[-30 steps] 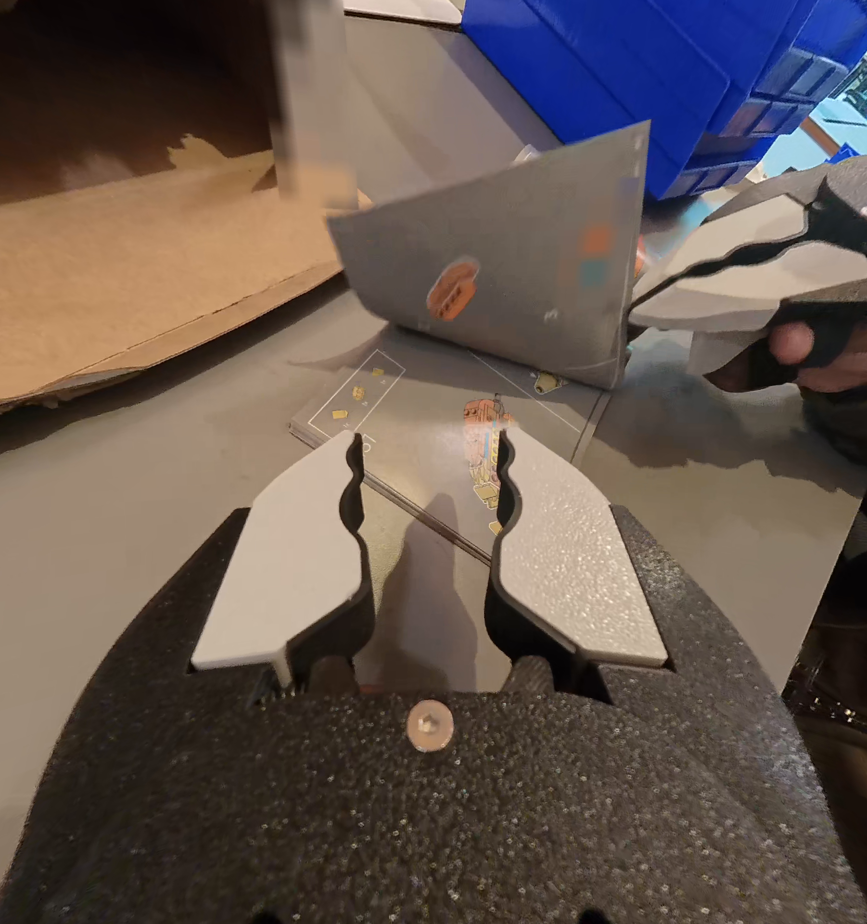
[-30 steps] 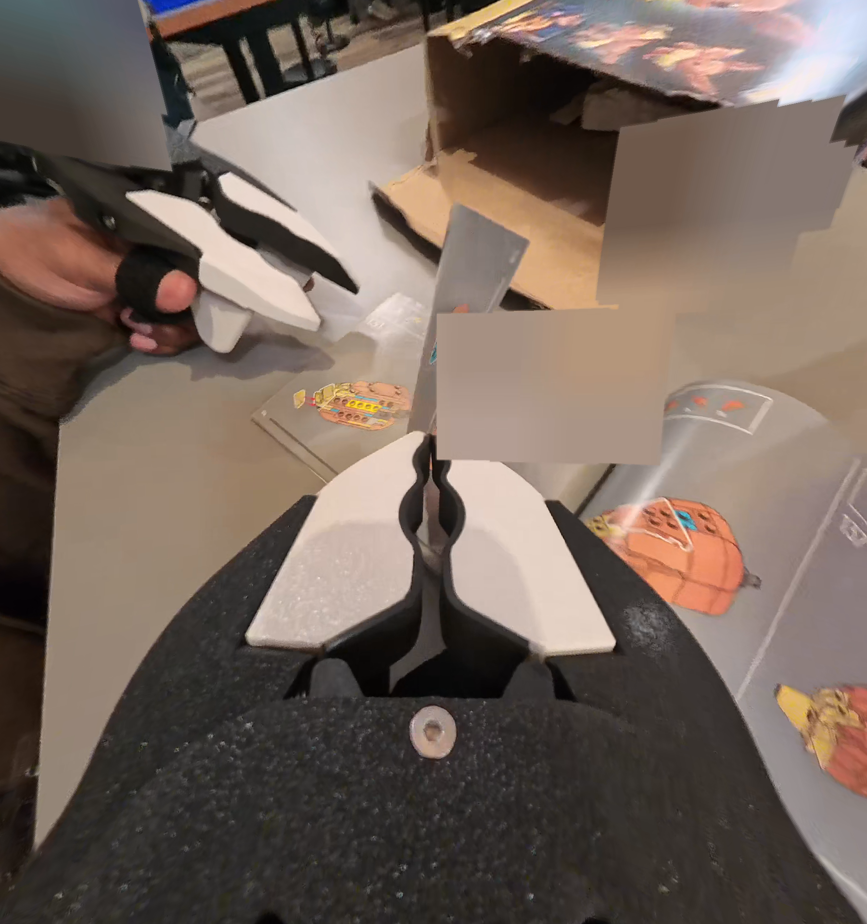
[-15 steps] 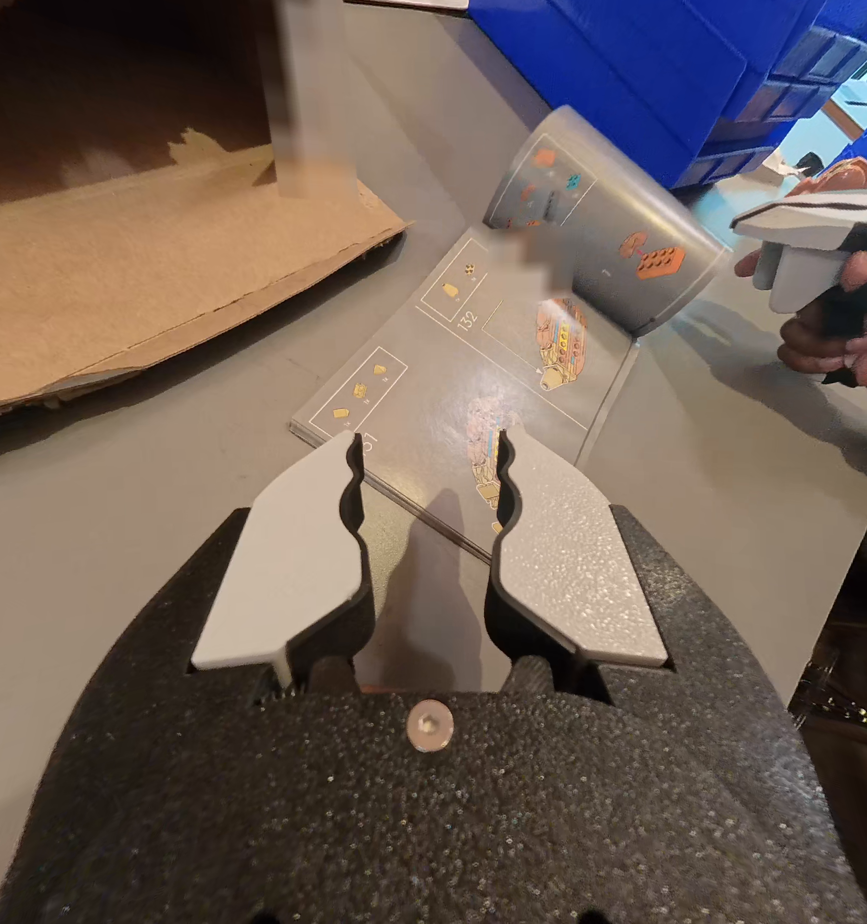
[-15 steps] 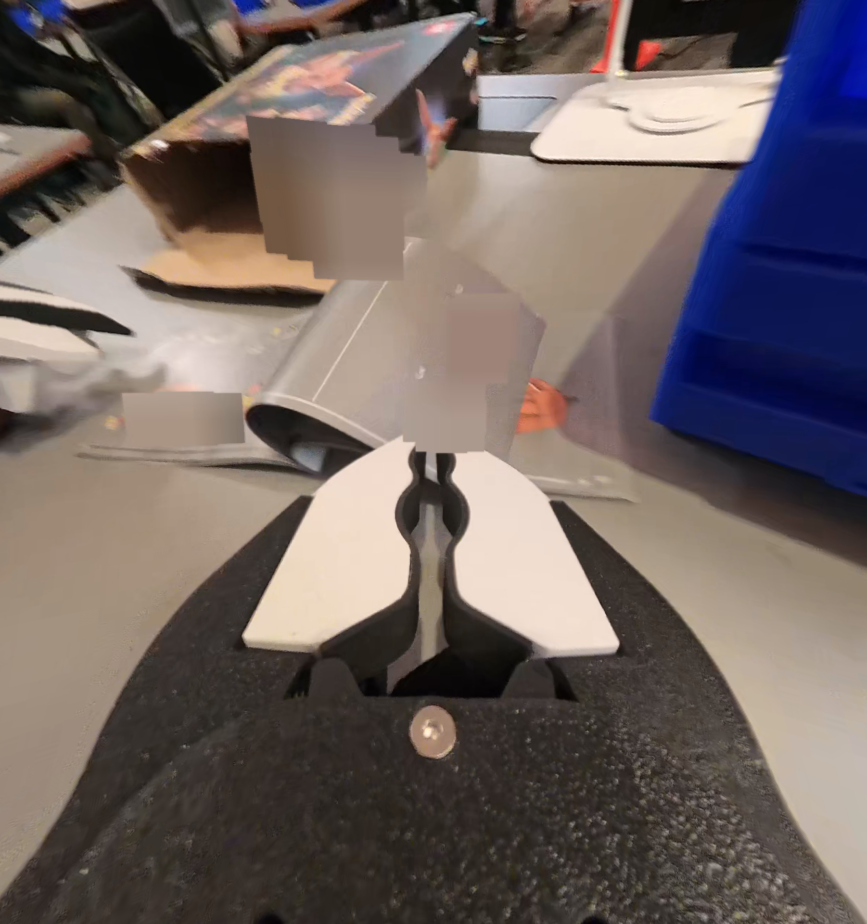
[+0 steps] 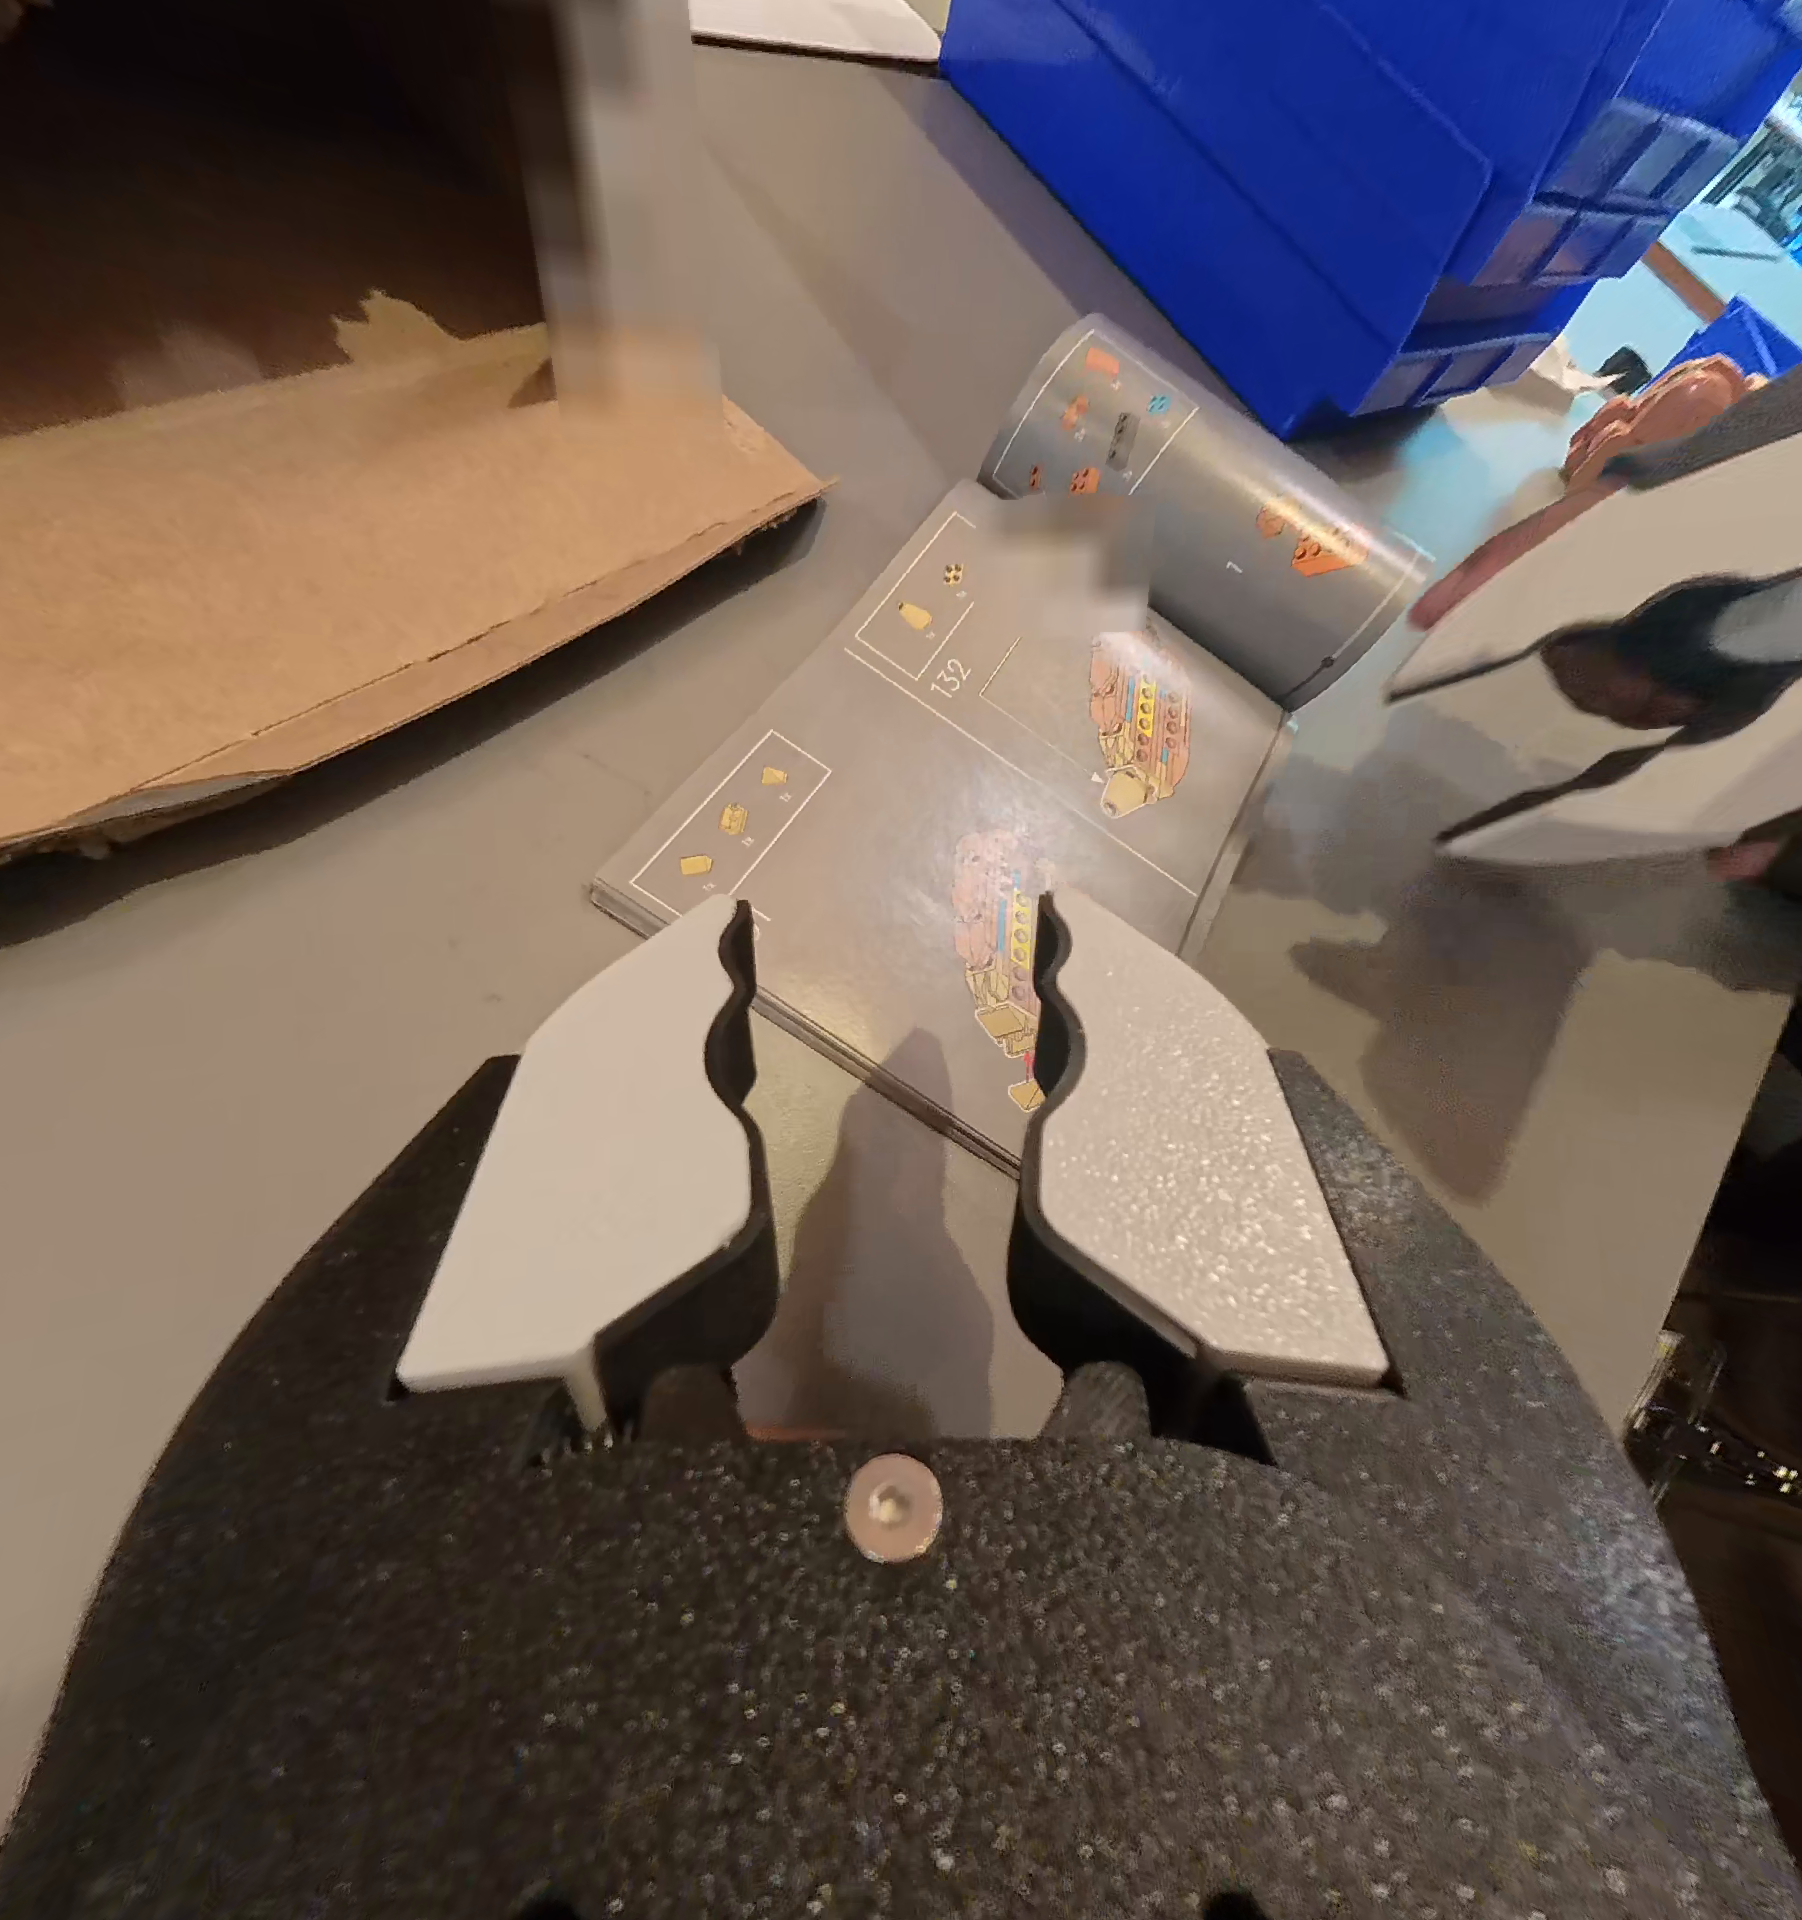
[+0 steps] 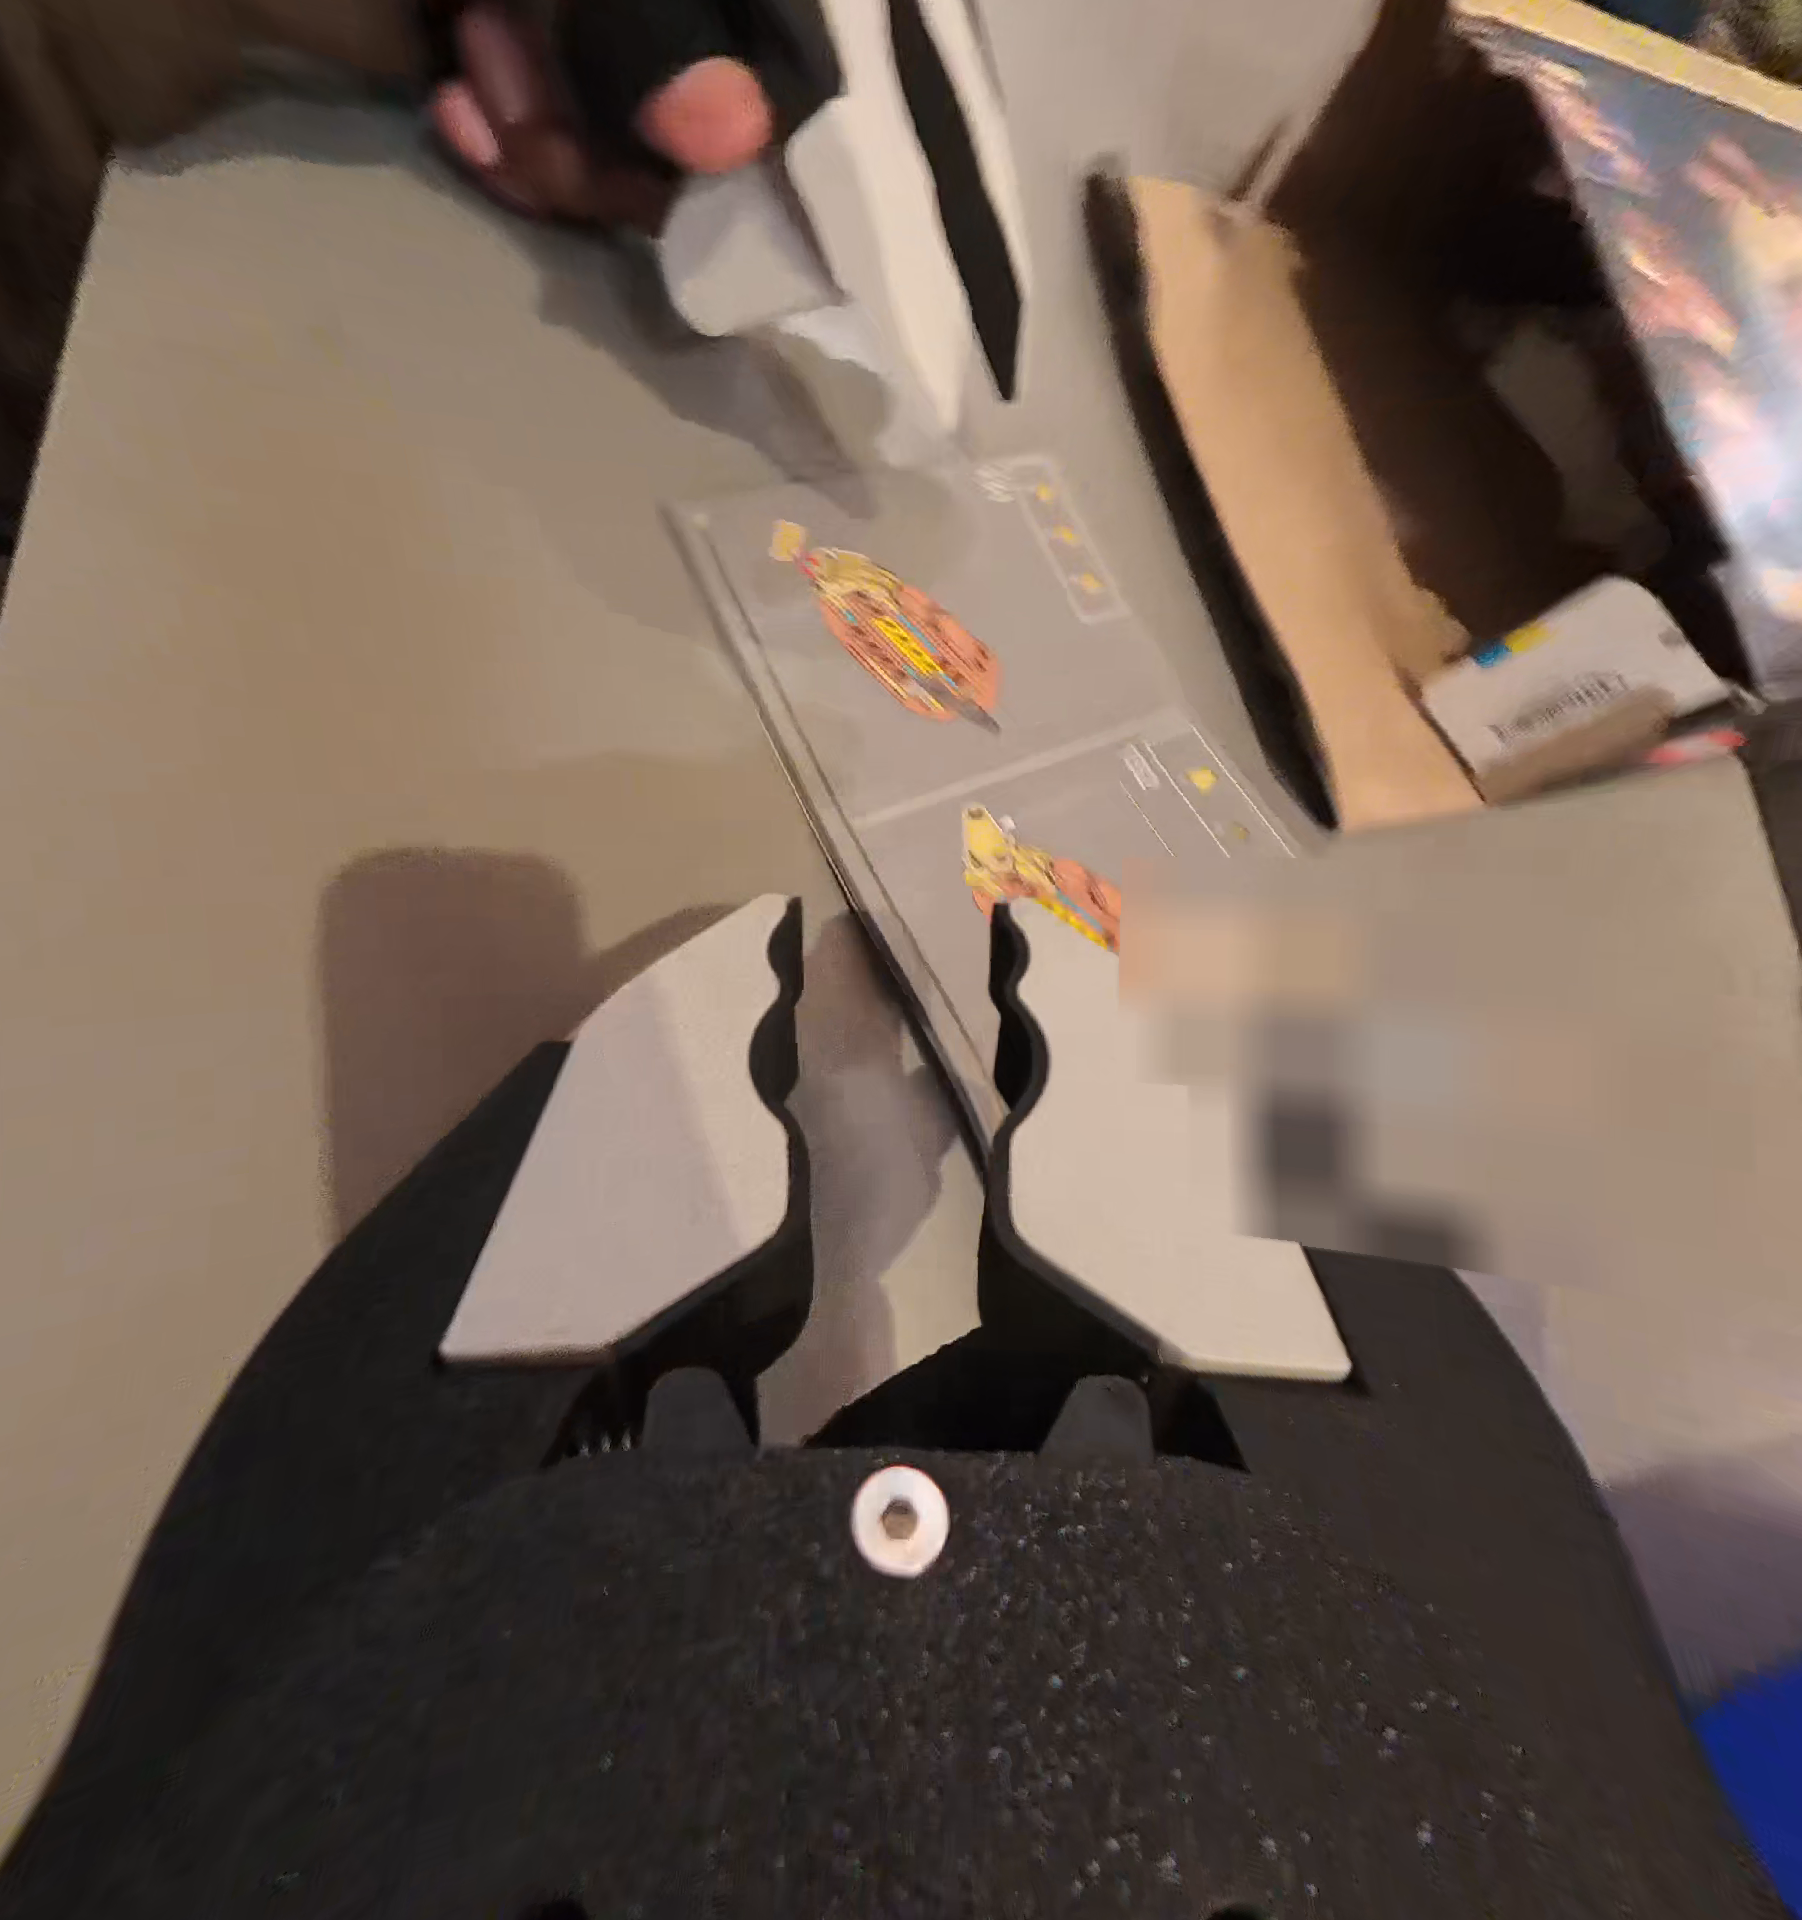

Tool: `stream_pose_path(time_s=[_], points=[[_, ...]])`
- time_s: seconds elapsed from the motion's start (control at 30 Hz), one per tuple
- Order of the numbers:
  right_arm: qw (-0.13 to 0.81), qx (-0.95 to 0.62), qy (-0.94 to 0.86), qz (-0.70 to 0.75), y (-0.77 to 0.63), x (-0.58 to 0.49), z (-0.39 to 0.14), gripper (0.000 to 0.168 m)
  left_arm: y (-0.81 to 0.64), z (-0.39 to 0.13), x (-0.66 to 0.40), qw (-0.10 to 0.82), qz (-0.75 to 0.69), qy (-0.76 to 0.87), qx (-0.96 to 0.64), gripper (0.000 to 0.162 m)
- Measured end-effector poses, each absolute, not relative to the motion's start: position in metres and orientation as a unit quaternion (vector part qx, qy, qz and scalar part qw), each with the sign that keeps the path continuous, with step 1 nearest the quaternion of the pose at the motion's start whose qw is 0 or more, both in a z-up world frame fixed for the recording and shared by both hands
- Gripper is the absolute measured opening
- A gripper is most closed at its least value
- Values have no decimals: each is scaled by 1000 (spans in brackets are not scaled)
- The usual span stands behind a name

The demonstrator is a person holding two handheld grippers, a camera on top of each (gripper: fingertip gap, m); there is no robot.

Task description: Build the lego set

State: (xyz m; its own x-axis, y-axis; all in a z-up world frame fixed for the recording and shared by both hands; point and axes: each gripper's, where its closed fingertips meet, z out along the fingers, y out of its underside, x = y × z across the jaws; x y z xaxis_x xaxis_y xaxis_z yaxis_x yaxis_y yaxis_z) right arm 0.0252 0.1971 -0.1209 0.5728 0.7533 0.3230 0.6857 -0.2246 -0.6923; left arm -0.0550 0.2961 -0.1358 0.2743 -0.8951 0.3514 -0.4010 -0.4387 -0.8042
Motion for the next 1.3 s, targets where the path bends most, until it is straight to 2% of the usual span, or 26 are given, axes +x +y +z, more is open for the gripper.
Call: stream_pose_path(time_s=[0.2,0.43,0.87,1.0,1.3], points=[[346,-760,-548,48,218,-1,-138,45,298,-131,-57,293,-444,420,-735,52],[277,-751,-598,43,230,-16,-151,45,299,-129,-59,287,-462,409,-733,51],[261,-845,-466,-22,224,41,-145,42,298,-128,-59,286,-464,409,-732,51],[288,-811,-509,17,220,24,-137,43,298,-129,-58,286,-459,412,-733,51],[260,-742,-614,64,233,-28,-152,54,299,-130,-58,291,-451,412,-736,51]])
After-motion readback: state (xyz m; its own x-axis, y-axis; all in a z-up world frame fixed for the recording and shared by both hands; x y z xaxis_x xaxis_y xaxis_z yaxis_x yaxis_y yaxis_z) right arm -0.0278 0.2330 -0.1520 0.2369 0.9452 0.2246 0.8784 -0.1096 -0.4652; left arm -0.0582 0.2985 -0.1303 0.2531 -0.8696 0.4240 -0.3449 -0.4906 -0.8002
